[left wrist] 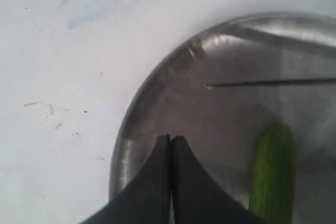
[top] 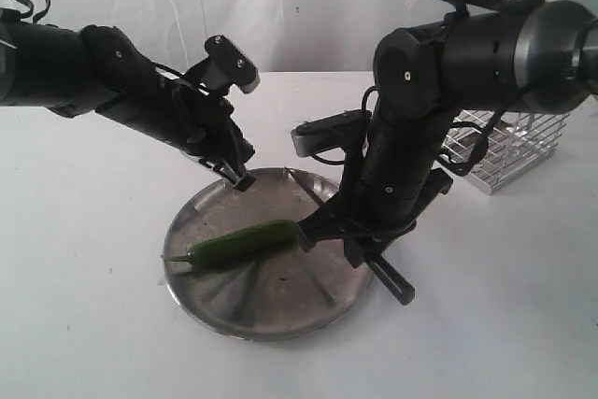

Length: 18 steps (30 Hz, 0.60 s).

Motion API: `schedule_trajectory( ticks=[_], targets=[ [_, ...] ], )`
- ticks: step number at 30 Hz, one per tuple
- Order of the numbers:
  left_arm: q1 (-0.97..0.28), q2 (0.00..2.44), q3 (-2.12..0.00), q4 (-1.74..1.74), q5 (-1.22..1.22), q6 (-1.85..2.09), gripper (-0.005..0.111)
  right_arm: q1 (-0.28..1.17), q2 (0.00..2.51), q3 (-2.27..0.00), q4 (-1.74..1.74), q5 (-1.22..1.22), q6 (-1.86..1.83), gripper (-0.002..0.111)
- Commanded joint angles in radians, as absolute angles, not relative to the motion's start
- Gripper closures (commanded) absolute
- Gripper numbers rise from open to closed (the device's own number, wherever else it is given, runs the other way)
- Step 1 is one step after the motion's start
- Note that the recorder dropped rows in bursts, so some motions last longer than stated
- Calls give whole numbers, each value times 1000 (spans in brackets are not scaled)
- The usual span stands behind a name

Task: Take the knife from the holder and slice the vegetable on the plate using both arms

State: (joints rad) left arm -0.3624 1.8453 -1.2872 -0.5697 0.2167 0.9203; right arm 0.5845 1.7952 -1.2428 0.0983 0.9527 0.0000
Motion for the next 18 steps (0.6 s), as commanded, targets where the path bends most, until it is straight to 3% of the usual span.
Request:
schedule_trajectory(
  ticks=[1,18],
  targets=[
    [-358,1878,-1288,-816,188,909,106,586,1831,-1247,110,962,57,108],
    [-358,2015,-1288,-1444,191,915,106,597,1858,-1243,171,932,78,108]
  ],
)
